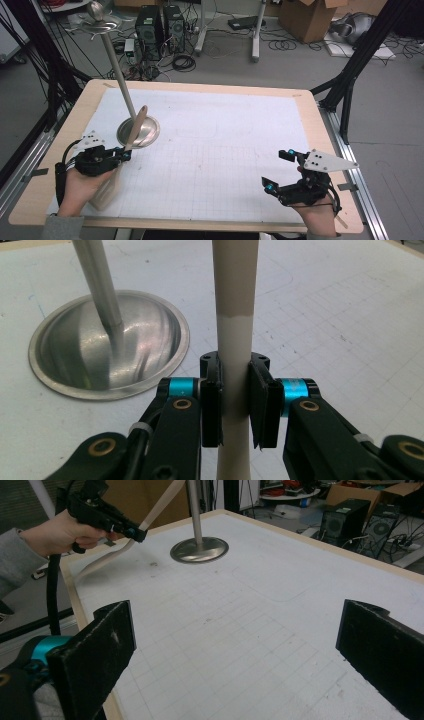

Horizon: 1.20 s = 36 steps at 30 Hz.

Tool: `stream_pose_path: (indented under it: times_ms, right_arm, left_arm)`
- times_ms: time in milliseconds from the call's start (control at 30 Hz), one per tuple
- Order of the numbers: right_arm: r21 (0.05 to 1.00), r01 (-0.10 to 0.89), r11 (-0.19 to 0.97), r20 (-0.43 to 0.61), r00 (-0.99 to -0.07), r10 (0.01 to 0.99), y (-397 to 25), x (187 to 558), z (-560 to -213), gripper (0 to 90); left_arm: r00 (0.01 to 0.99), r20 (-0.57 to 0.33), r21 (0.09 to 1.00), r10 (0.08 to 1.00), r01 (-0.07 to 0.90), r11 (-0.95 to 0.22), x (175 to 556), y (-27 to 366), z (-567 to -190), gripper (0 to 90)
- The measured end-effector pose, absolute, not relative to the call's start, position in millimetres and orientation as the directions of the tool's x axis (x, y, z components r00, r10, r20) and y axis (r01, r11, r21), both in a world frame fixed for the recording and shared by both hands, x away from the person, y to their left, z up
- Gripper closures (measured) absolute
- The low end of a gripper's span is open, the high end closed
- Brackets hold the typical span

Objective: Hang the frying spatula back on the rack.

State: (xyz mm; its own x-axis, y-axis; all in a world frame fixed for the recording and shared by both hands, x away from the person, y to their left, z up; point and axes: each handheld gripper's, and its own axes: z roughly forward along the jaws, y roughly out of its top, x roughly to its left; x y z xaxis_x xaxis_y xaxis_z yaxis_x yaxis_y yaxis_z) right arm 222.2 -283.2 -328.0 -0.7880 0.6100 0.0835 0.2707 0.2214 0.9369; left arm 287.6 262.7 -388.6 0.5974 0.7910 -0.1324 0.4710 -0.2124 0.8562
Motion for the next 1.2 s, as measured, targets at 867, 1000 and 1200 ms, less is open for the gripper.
stream_pose_path:
  times_ms: [867,1000,1200]
  right_arm:
    - [0.936,0.273,0.224,0.085,-0.790,0.607,-282,225,-330,1.5]
    - [0.935,0.273,0.224,0.088,-0.794,0.602,-280,225,-330,1.5]
    - [0.934,0.276,0.228,0.088,-0.794,0.602,-278,226,-331,1.4]
  left_arm:
    - [0.564,-0.160,0.911,0.810,0.400,-0.099,281,304,-363,77.7]
    - [0.571,-0.158,0.914,0.805,0.393,-0.100,282,308,-358,77.7]
    - [0.583,-0.163,0.920,0.796,0.381,-0.091,283,320,-356,77.6]
